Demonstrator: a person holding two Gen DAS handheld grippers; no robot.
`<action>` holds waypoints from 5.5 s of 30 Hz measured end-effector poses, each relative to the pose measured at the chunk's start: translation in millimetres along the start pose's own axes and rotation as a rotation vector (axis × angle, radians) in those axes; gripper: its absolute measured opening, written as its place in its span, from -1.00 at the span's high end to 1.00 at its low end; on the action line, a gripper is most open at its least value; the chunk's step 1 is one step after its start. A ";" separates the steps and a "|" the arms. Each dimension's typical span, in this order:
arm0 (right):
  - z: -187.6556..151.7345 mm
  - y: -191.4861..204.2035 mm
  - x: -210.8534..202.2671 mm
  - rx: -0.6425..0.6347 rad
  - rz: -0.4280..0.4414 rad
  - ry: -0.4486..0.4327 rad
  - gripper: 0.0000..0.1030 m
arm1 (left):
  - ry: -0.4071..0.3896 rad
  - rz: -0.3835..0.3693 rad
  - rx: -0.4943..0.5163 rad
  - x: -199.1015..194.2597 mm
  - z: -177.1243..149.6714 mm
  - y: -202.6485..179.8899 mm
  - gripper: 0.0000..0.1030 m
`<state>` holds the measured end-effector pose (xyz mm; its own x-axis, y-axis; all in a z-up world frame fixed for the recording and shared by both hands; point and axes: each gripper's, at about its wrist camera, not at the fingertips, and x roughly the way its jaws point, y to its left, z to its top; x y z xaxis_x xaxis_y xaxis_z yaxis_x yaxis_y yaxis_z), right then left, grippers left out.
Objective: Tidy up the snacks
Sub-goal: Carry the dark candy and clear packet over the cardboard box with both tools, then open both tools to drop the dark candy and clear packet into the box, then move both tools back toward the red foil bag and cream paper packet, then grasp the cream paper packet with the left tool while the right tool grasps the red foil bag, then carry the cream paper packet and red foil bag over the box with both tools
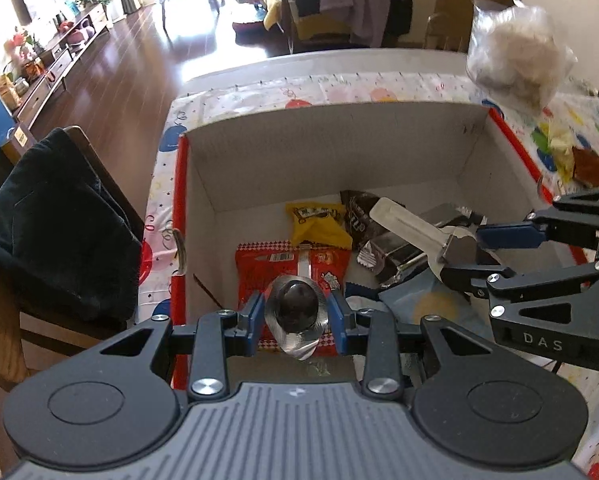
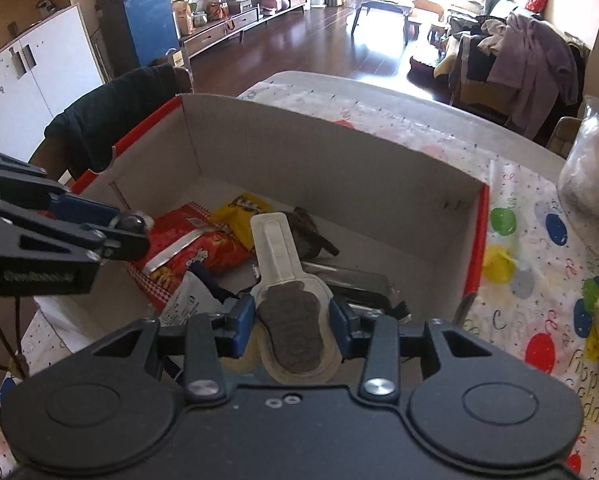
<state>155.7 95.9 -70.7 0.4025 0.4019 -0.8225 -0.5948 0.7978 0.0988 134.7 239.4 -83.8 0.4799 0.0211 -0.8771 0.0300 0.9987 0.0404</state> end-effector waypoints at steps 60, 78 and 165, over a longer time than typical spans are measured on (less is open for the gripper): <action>-67.2 -109.9 -168.8 0.153 -0.022 -0.258 -0.73 | -0.247 -0.195 0.126 -87.5 25.4 -151.8 -0.57; -112.4 -248.0 -175.1 0.149 -0.129 -0.207 -0.99 | -0.207 -0.237 0.154 -28.0 86.3 -290.1 -0.59; -113.6 -305.2 -120.2 0.266 0.014 -0.157 -0.20 | 0.108 -0.224 -0.124 52.1 131.2 -304.6 0.21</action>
<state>209.8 -246.9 -65.6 0.5104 0.4614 -0.7257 -0.4065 0.8731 0.2692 265.6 -69.7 -79.0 0.3765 -0.2026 -0.9040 0.0141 0.9769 -0.2131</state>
